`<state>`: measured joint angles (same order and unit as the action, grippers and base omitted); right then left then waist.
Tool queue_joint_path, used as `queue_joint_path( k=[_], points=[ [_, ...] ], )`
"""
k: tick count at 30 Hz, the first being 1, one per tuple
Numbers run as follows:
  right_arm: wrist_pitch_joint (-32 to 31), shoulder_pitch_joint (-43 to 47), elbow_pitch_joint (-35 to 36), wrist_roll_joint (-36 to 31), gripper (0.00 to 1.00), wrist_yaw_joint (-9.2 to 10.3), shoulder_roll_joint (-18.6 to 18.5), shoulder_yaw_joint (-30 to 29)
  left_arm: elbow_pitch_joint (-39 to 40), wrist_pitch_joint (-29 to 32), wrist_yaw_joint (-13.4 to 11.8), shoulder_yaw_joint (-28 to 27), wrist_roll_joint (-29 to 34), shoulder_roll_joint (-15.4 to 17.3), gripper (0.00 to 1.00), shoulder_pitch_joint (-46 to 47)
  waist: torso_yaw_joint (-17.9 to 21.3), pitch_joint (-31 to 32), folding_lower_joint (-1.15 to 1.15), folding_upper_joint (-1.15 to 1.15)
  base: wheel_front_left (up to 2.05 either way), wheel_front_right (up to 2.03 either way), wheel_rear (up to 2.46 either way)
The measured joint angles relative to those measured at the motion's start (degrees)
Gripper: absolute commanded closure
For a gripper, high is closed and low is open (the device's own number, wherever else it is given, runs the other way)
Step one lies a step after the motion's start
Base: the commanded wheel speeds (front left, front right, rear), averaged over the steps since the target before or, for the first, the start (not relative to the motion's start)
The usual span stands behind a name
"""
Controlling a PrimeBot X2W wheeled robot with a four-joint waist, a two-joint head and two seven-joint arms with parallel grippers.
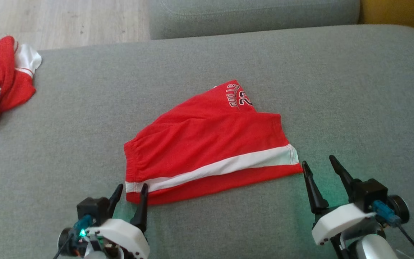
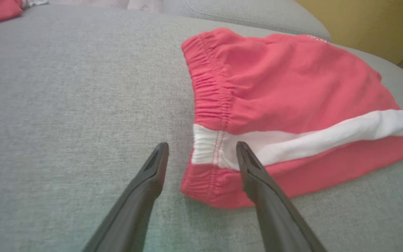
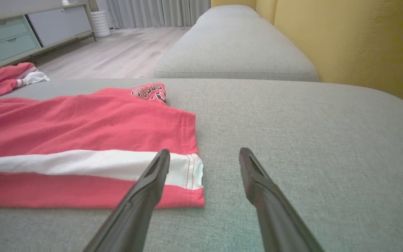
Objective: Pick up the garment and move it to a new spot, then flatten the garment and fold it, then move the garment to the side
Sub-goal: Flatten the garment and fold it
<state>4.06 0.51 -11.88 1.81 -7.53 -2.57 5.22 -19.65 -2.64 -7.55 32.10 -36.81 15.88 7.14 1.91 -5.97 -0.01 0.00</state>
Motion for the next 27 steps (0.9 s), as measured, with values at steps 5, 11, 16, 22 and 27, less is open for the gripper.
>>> queue_joint_path(
  k=[5, 11, 16, 22, 27],
  points=[
    [-3.80, -1.32, -1.67, -1.31, 0.00, 0.00, 0.00, -0.04, -0.33, -2.27, 0.67, 0.05, 0.00, -0.38, 0.95, 1.12, 0.11, -1.03, 0.00, 0.00, 0.00, 0.00, 0.00],
    [-8.35, -6.42, -4.24, -2.82, 0.00, 0.00, -0.02, -0.07, 0.10, -3.60, 1.07, 0.75, 0.19, -0.87, 1.00, 2.48, -0.60, -1.81, 0.00, 0.00, 0.00, 0.00, 0.00],
    [-14.70, -11.69, -8.26, -2.16, 0.00, 0.00, -0.20, 0.27, 0.51, -4.24, 1.05, 0.96, 0.58, -0.89, 1.00, 2.55, -1.59, -2.45, 0.00, 0.00, 0.00, 0.00, 0.00],
    [-20.61, -14.24, -13.32, -1.12, 0.00, 0.00, -1.20, 1.86, 0.56, -4.59, 1.05, 1.25, 0.59, -1.20, 1.00, 2.93, -2.83, -2.88, 0.01, 0.00, 0.00, 0.00, 0.00],
    [-21.20, -14.56, -14.66, 0.59, 0.00, 0.00, -1.63, 4.31, 0.53, -5.08, 1.03, 1.45, 0.58, -1.77, 1.00, 2.99, -3.11, -2.79, 0.01, 0.00, 0.00, 0.00, 0.00]
  ],
)
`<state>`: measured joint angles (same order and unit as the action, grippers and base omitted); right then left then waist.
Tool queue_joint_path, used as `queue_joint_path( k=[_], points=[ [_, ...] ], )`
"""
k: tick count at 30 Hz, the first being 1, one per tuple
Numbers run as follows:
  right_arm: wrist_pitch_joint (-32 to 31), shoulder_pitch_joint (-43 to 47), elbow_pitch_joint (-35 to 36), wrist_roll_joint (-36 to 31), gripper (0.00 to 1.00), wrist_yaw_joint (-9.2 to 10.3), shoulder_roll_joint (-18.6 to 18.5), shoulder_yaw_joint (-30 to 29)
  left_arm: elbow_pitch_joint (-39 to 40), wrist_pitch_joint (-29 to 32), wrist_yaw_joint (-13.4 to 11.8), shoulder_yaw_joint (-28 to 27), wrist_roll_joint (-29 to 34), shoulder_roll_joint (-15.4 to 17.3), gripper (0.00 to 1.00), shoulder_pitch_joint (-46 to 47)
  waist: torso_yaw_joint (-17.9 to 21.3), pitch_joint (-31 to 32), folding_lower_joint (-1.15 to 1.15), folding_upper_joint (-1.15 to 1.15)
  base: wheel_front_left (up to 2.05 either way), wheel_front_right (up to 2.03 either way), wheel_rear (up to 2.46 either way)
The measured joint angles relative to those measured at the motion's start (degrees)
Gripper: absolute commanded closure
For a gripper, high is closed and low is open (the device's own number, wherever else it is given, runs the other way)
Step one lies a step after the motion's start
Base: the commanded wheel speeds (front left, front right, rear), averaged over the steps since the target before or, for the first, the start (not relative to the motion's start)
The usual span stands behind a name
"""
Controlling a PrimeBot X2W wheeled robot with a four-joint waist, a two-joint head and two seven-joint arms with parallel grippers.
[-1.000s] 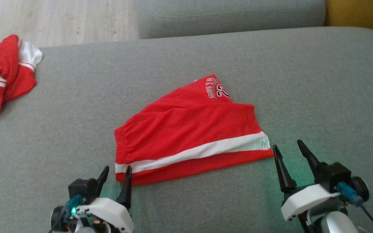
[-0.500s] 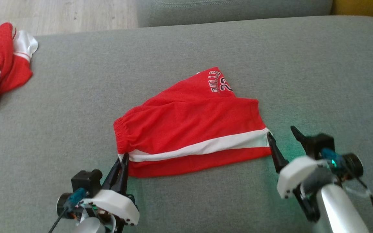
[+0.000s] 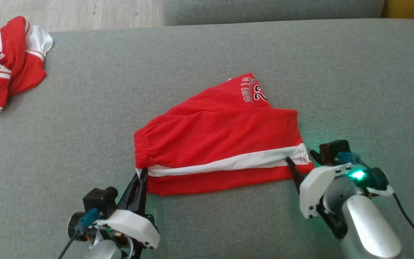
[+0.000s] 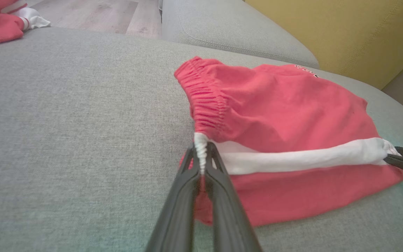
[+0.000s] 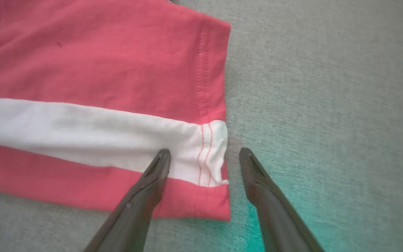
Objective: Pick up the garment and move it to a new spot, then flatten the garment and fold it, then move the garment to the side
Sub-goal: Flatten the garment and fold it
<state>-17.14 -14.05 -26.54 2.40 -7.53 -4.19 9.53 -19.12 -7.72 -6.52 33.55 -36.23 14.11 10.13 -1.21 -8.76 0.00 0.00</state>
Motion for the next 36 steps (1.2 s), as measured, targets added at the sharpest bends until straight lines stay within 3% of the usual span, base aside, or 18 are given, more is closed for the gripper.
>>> queue_joint_path(
  k=[19, 36],
  points=[
    [1.26, -0.61, 0.08, 2.59, 0.00, 0.00, -0.58, 7.01, -0.02, -0.42, -0.04, 0.58, -0.01, 0.10, 1.00, -0.18, 0.48, 0.79, 0.00, 0.00, 0.00, 0.00, 0.00],
    [1.51, -0.35, 5.04, 2.50, 0.00, 0.00, -0.56, 7.89, 0.71, -0.42, -0.55, 1.34, -0.42, 0.73, 1.00, -0.79, 0.50, -0.04, 0.00, 0.00, 0.00, 0.00, 0.00]
  ],
)
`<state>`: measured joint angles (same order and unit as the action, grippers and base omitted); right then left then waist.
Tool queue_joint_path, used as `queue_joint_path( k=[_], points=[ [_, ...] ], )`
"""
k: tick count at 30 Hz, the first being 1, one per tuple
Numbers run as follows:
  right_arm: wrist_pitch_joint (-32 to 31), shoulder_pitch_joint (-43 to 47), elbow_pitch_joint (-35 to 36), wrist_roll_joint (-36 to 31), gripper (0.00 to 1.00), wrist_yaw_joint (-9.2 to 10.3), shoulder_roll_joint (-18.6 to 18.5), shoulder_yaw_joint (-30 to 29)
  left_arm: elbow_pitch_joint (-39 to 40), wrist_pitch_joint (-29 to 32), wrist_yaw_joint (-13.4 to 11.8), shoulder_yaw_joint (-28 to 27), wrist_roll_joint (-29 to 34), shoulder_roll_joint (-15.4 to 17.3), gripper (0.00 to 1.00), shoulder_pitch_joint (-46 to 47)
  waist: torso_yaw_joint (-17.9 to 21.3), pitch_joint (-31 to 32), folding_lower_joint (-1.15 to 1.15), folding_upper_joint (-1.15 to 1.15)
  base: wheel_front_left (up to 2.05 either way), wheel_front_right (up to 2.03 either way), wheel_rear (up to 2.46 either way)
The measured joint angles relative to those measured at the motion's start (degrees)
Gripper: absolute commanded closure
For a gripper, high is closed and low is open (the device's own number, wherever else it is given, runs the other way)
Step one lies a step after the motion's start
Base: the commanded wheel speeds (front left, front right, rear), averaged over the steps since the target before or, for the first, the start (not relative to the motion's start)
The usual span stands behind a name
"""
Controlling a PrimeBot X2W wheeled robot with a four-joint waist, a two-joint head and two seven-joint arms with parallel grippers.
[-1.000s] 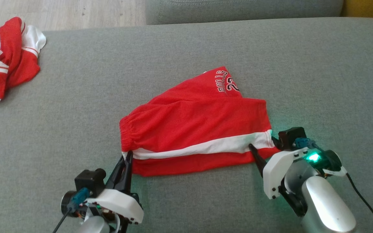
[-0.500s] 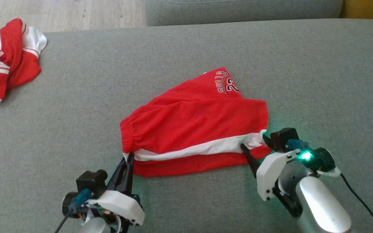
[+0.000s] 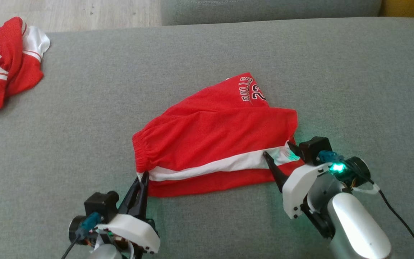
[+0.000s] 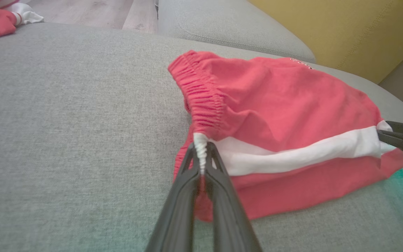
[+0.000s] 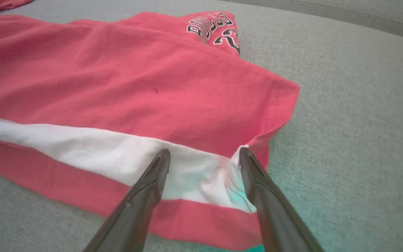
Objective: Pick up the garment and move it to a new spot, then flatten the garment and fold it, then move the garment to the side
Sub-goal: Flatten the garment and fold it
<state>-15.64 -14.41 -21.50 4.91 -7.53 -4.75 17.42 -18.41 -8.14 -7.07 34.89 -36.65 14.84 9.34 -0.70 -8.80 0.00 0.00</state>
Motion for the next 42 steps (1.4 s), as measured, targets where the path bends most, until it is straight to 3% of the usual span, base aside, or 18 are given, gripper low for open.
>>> queue_joint_path(
  k=[9, 15, 17, 19, 23, 31, 34, 42],
  points=[
    [-1.10, 1.32, 1.18, 0.13, 0.00, 0.00, 0.04, -0.53, 0.15, -0.01, -0.03, 0.00, -0.18, 0.20, 1.00, 0.03, 0.20, -0.82, 0.00, 0.00, 0.00, 0.00, 0.00],
    [-1.09, 0.22, -2.37, 0.14, 0.02, 0.00, 0.05, -3.36, 0.15, -0.02, -0.04, 0.02, -0.18, 0.29, 1.00, 0.05, -0.20, -1.39, 0.00, 0.00, 0.00, 0.00, 0.00],
    [-1.01, -0.59, -3.13, 0.13, 0.20, 0.00, 0.08, -3.37, 0.15, -0.02, -0.05, 0.03, -0.18, 0.30, 1.00, 0.07, -0.33, -1.52, 0.00, 0.00, 0.00, 0.00, 0.00],
    [-1.01, -1.04, -3.38, 0.14, 0.50, 0.00, 0.08, -3.35, 0.15, -0.02, -0.05, 0.03, -0.18, 0.33, 1.00, 0.07, -0.38, -1.56, 0.00, 0.00, 0.00, 0.00, 0.00],
    [-0.56, -2.02, -4.02, 0.14, 0.71, 0.00, 0.08, -3.19, 0.14, -0.22, -0.08, 0.03, -0.18, 0.45, 1.00, 0.09, -0.39, -1.56, 0.00, 0.00, 0.00, 0.00, 0.00],
    [-0.16, -2.02, -2.92, 0.16, 0.78, 0.00, 0.04, -3.32, 0.53, -0.54, -0.57, 0.00, -0.70, 0.98, 1.00, 0.10, 0.13, -1.14, 0.00, 0.00, 0.00, 0.00, 0.00],
    [-0.56, -1.99, -2.74, 0.74, 1.00, 0.00, -0.05, -3.25, 0.82, -0.54, -0.69, -0.03, -0.74, 1.15, 1.00, 0.10, 0.31, -1.19, 0.00, 0.00, 0.00, 0.00, 0.00],
    [-0.12, -1.99, -4.49, 2.91, 1.00, 0.00, -0.09, -3.05, 1.02, -0.62, -0.97, -0.08, -0.76, 1.49, 1.00, 0.15, 0.32, -0.98, 0.00, 0.00, 0.00, 0.00, 0.00]
  ],
)
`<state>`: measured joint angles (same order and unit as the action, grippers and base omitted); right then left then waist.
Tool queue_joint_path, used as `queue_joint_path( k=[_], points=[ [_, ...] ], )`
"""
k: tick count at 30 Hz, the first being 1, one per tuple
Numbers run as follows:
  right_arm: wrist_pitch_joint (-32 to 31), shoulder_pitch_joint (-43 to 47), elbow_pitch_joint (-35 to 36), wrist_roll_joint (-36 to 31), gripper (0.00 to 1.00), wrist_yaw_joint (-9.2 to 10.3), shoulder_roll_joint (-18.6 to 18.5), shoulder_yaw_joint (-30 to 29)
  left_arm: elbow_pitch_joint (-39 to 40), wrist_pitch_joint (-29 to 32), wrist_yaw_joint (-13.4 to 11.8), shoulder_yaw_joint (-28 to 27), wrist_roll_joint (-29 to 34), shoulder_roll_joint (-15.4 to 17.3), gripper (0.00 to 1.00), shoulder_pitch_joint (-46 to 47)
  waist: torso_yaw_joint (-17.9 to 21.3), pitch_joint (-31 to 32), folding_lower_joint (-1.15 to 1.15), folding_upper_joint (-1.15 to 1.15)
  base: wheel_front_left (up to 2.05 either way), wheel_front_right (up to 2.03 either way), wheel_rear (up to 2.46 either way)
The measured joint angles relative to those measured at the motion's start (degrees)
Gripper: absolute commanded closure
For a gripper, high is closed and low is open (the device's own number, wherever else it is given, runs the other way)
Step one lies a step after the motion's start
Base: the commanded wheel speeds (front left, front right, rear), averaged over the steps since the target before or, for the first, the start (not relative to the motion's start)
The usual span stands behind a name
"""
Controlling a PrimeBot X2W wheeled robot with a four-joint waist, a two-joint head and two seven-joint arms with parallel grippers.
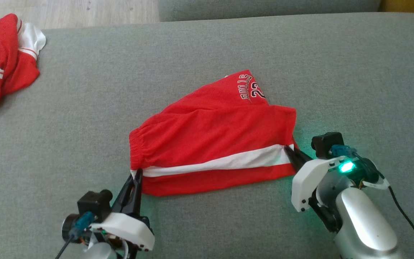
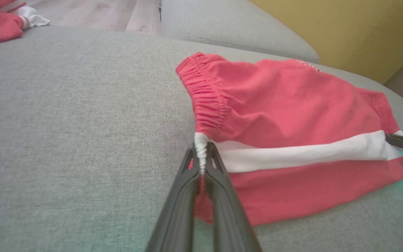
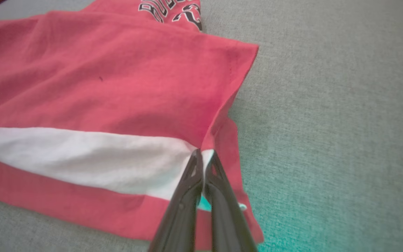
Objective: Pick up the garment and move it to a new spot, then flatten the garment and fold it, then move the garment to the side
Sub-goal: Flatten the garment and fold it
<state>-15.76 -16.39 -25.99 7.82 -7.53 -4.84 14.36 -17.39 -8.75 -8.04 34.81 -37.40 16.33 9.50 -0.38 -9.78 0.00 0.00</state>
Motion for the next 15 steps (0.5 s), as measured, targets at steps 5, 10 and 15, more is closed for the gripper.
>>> queue_joint_path(
  k=[5, 10, 15],
  points=[
    [2.47, -0.02, 0.64, 1.29, 1.00, 0.00, -0.04, -0.07, 1.35, -1.02, -0.24, -0.65, 0.01, 0.91, 1.00, 0.02, 0.08, 0.82, 0.00, 0.00, 0.00, 0.00, 0.00],
    [4.25, -0.02, 5.70, 2.93, 1.00, 0.00, -1.32, -0.69, 5.45, -2.03, -0.55, -1.97, -0.02, 1.83, 1.00, 0.19, 0.34, 2.69, 0.00, 0.00, 0.00, 0.00, 0.00],
    [4.91, 0.36, 14.97, 4.82, 1.00, 0.00, -3.02, -2.15, 12.90, -1.93, -1.05, -3.72, 0.00, 4.47, 1.00, 1.27, 0.71, 5.35, 0.00, 0.00, 0.00, 0.00, 0.00]
  ],
)
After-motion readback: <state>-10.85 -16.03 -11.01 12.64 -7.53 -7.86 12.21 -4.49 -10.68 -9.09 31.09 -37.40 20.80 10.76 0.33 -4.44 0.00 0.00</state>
